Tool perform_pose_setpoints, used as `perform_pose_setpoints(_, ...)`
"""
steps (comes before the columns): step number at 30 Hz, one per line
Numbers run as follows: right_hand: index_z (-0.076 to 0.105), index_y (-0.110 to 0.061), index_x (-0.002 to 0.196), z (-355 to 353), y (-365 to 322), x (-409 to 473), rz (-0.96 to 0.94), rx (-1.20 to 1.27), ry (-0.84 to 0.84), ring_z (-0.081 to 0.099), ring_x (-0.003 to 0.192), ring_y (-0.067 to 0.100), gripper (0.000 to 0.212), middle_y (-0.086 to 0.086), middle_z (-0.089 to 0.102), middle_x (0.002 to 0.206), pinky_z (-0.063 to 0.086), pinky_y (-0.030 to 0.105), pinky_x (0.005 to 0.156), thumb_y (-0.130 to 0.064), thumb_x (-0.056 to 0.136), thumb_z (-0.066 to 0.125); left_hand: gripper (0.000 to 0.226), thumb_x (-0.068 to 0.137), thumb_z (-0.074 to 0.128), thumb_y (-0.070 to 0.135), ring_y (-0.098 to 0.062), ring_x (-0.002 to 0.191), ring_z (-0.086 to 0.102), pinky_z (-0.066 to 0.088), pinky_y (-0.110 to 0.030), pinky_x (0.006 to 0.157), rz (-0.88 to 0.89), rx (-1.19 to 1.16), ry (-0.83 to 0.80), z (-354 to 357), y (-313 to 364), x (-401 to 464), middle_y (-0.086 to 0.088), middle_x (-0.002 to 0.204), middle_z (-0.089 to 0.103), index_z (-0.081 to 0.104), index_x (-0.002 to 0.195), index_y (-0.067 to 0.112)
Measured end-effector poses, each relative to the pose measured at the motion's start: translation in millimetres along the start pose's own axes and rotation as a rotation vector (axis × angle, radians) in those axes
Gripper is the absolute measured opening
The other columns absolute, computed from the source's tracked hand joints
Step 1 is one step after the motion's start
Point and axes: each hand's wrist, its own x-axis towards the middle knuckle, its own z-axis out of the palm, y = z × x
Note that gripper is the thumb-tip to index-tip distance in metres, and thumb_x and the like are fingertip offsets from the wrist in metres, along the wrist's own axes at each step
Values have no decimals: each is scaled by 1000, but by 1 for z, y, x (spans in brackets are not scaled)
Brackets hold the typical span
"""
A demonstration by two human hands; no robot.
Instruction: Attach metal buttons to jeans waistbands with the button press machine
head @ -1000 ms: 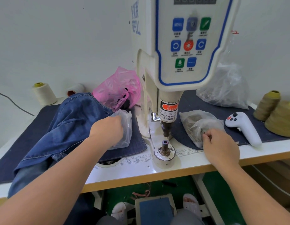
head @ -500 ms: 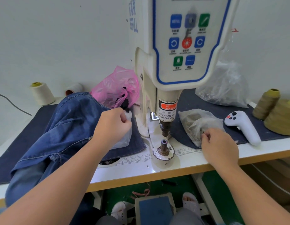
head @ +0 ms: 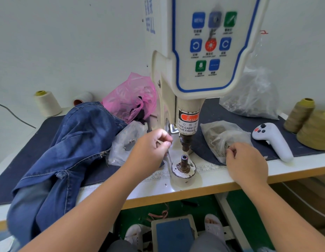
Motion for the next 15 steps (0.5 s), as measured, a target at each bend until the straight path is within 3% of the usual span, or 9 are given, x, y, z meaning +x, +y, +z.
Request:
perform_pose_setpoints(4,59,-25,77,0,0,-1,-1,1,-2,47,65,6,22,-8,54,70,32,25,51,-27,98,53,16,96,62,16,-11,69,64,56,-24,64,11,-50,-76,7,5,-9,3,84,70,59,93,31)
perform_pose_setpoints(6,58,-24,76,0,0,0,-1,-3,1,47,65,7,24,-7,54,70,33,27,51,-26,98,52,18,93,67,16,-15,74,65,59,-27,68,7,-73,-99,7,8,-12,7,87,71,56,98,29)
perform_pose_setpoints(11,56,-25,74,-1,-1,-1,1,-6,-9,48,65,8,26,-6,54,69,33,27,52,-26,99,50,29,88,73,11,-3,62,61,50,-14,58,25,-85,-120,5,11,-12,13,81,73,48,98,22)
perform_pose_setpoints(15,57,-24,74,-2,-1,-1,-1,-1,-12,48,65,9,26,-6,54,69,36,30,54,-26,99,50,33,86,74,10,-8,61,59,48,-13,57,36,-92,-89,8,12,-13,12,79,73,44,93,22)
